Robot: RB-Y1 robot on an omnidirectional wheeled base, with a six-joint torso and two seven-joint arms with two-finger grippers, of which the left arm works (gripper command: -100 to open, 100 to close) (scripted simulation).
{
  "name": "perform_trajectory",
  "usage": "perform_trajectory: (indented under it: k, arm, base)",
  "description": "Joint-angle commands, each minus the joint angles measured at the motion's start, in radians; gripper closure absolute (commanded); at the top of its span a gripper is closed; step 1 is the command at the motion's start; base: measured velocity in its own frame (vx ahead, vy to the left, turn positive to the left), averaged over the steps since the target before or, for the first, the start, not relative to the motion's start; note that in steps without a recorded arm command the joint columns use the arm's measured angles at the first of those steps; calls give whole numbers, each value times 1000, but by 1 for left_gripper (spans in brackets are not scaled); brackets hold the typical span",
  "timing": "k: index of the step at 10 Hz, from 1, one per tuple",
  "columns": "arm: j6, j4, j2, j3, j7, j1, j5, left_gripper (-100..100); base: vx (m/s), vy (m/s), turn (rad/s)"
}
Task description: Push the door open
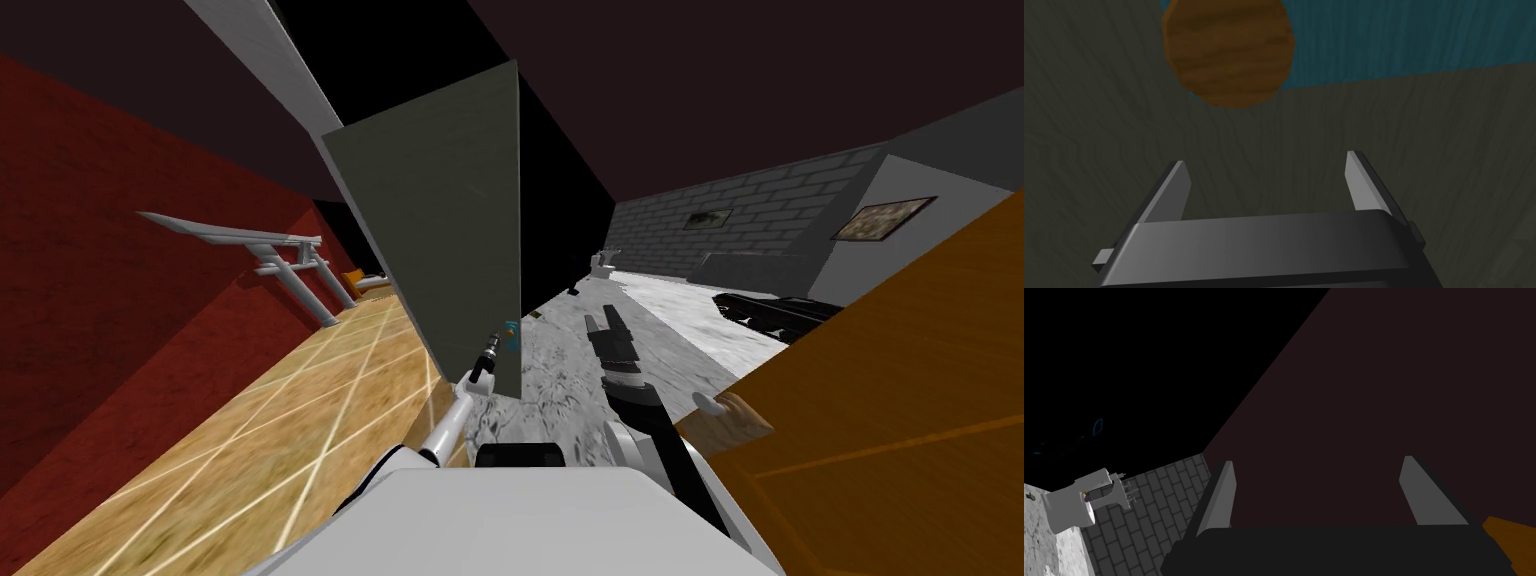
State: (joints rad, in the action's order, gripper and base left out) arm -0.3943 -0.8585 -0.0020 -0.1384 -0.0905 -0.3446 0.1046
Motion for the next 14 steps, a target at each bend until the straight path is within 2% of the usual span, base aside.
perform_trajectory:
  k: [1, 2, 3, 4, 9, 10, 14]
  arm:
    - [-3, 6, -29, 4, -2, -4, 0, -100]
    - [-4, 7, -43, 5, -2, -4, 0, -100]
    - [0, -2, -31, 2, 0, 0, 0, -100]
    - [0, -2, -31, 2, 0, 0, 0, 100]
    - [0, -2, -31, 2, 0, 0, 0, 100]
    - [1, 7, -11, -10, 2, -4, 5, 100]
    - [-2, 17, 15, -22, 5, -13, 16, 100]
  base:
    - [106, -197, -15]
    - [62, -209, -12]
    - [18, -96, 7]
    - [-4, 10, -3]
    - [-4, 15, -12]
    - [93, -15, 143]
    - [153, -5, 166]
